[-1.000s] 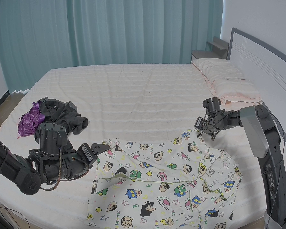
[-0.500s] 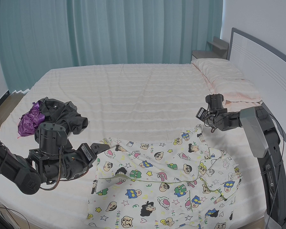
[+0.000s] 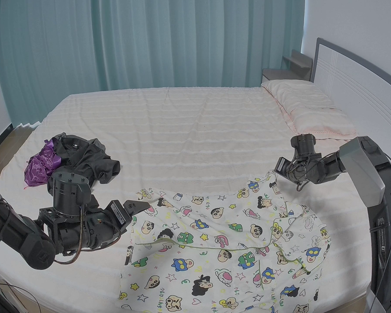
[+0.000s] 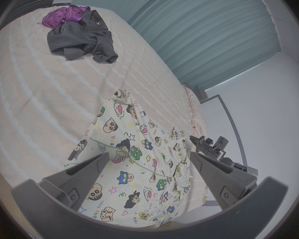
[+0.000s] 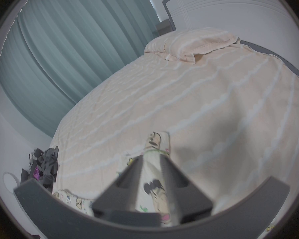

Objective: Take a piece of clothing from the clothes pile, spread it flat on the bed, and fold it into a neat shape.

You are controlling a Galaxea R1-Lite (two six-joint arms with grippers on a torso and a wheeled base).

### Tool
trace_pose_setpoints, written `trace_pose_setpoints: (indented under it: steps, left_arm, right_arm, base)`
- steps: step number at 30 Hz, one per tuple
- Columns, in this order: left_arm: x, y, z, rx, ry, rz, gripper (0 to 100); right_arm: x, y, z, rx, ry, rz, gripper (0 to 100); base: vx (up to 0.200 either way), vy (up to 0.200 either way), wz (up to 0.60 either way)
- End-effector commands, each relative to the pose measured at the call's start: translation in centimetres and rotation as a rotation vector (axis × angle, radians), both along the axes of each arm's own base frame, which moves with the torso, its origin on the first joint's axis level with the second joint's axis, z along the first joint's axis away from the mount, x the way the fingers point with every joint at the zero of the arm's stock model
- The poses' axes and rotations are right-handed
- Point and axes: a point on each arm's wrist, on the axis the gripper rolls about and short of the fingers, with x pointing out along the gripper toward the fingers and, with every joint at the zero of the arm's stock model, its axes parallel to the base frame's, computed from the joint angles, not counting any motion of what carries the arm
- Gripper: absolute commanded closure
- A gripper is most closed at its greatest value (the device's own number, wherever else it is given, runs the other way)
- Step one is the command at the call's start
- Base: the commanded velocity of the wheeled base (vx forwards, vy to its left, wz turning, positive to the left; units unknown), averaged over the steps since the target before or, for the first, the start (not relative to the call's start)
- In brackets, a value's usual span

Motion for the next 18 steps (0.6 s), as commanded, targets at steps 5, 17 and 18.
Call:
trace_pose_setpoints:
  steps: [5,17,18]
  left_arm:
    - [1.5,0.0,-5.6,0.093,0.170,0.003,0]
    - [5.9,-0.9,-9.9,0.283,0.151,0.098,0]
    - [6.4,-1.1,-10.0,0.291,0.139,0.112,0]
  right_arm:
    - [-9.8,-1.9,3.9,0.054,-0.010,0.111,0]
    - [-14.2,-1.8,1.9,0.232,0.006,0.141,0]
    - [-14.3,-1.6,1.9,0.232,0.008,0.146,0]
  base:
    - [0.000,0.000,0.00]
    - [0.000,0.000,0.00]
    - [0.000,0.000,0.00]
